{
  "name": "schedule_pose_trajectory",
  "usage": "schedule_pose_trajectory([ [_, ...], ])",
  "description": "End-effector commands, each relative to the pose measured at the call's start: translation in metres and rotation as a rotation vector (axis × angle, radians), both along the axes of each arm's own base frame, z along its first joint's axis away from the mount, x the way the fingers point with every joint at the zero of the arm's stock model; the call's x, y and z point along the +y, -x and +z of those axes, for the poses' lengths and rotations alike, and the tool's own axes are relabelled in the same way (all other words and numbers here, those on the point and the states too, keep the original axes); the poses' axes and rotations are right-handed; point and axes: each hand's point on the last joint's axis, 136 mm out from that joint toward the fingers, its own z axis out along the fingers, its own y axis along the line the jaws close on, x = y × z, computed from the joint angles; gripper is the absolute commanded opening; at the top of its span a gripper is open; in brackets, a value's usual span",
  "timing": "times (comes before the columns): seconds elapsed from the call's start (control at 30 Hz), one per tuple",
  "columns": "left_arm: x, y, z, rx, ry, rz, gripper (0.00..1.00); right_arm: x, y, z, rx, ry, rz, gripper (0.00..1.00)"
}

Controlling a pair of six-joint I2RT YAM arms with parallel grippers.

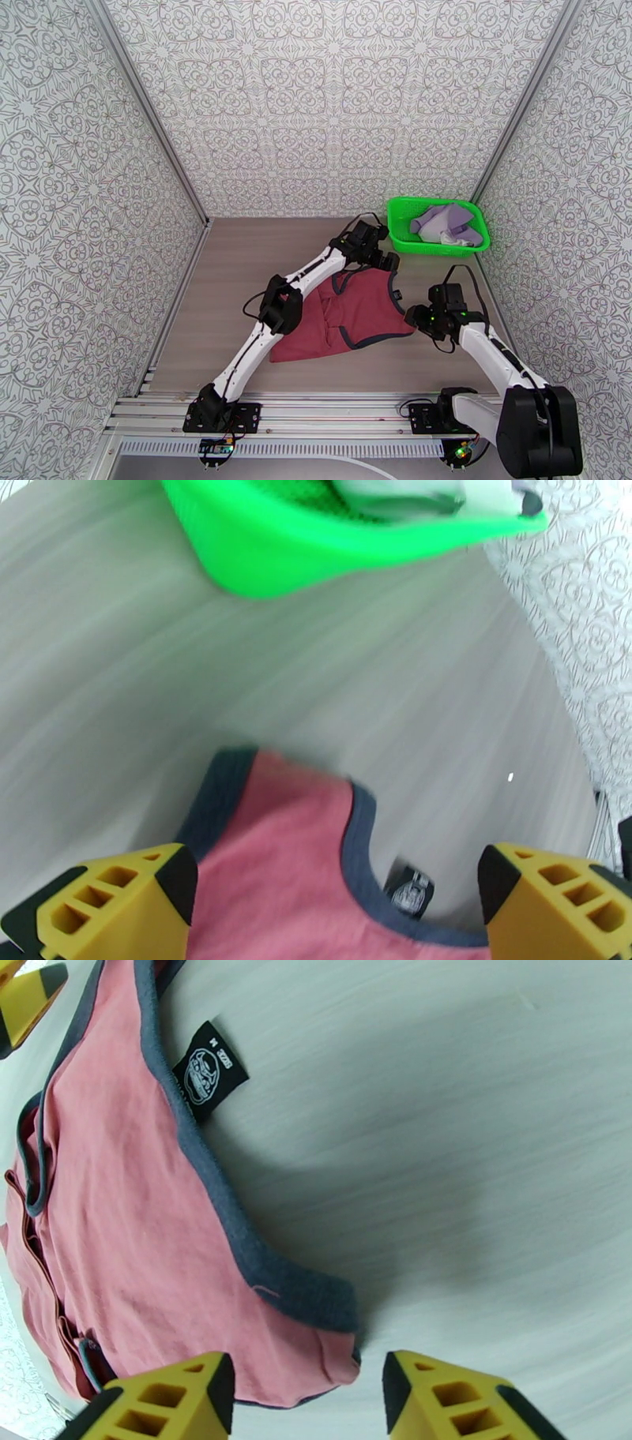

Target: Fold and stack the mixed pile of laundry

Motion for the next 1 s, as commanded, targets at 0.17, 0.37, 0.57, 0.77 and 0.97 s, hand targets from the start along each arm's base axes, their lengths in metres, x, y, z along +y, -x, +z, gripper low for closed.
schedule_pose_trajectory([
  [0.17, -0.020, -0.004, -0.013, -0.028, 0.026, 0.028, 1.00, 0.009, -0.002, -0.026, 0.035, -0.068, 0.015, 0.45],
  [0.37, -0.022, 0.000, -0.013, -0.046, 0.001, 0.026, 1.00, 0.019, -0.012, -0.032, 0.045, -0.124, 0.038, 0.12],
  [0.57, -0.015, 0.001, -0.013, -0.138, -0.137, 0.084, 0.99, 0.016, -0.008, -0.029, 0.040, -0.110, 0.025, 0.00],
  [0.77, -0.007, 0.005, -0.025, -0.265, -0.321, 0.133, 0.99, 0.018, -0.005, -0.031, 0.047, -0.121, 0.030, 0.00],
  [0.97, -0.015, 0.003, -0.037, -0.312, -0.334, 0.135, 0.99, 0.020, -0.003, -0.033, 0.052, -0.132, 0.036, 0.00],
])
